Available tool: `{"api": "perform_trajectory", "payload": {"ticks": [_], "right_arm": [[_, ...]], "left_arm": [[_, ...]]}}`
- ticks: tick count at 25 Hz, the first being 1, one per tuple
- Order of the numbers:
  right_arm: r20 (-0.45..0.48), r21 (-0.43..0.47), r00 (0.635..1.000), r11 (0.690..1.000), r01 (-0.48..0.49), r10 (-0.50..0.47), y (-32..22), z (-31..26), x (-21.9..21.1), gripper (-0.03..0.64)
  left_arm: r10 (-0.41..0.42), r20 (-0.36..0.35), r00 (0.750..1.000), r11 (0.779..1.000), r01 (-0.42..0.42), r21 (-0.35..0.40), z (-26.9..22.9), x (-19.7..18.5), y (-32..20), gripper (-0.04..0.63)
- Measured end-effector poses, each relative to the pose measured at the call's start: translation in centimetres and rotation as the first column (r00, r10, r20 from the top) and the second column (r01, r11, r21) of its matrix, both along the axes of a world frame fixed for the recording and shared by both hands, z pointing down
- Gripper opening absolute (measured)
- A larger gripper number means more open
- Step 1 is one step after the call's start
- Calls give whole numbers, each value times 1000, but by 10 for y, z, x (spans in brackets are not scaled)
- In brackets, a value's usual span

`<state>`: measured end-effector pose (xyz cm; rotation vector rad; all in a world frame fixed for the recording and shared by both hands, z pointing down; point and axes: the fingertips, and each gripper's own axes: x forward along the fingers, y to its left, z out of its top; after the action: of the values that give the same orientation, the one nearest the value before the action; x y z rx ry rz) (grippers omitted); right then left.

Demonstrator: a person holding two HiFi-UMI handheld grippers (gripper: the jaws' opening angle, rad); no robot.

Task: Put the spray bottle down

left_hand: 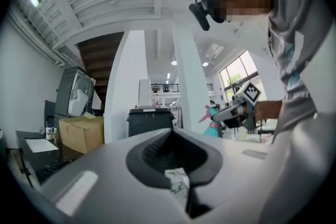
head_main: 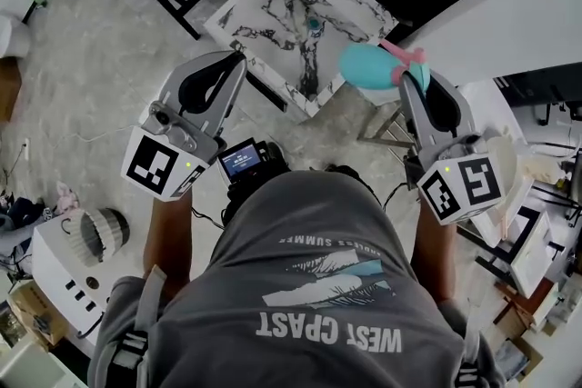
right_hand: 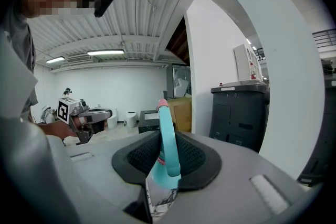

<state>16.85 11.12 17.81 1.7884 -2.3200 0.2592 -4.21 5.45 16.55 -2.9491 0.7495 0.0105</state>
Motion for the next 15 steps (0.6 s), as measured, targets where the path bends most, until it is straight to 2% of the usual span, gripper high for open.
{"api": "perform_trajectory", "payload": {"ticks": [6,15], "right_arm": [[-23,-16,1000,1000,-21,21,-14,1,-5,89],[2,-32,998,998,62,-62,-64,14,12,89]], "left_arm": [[30,-13,999,1000,-30,-5,5,-4,-20,3],[-50,7,999,998,50,-44,20,13,-50,3]]}}
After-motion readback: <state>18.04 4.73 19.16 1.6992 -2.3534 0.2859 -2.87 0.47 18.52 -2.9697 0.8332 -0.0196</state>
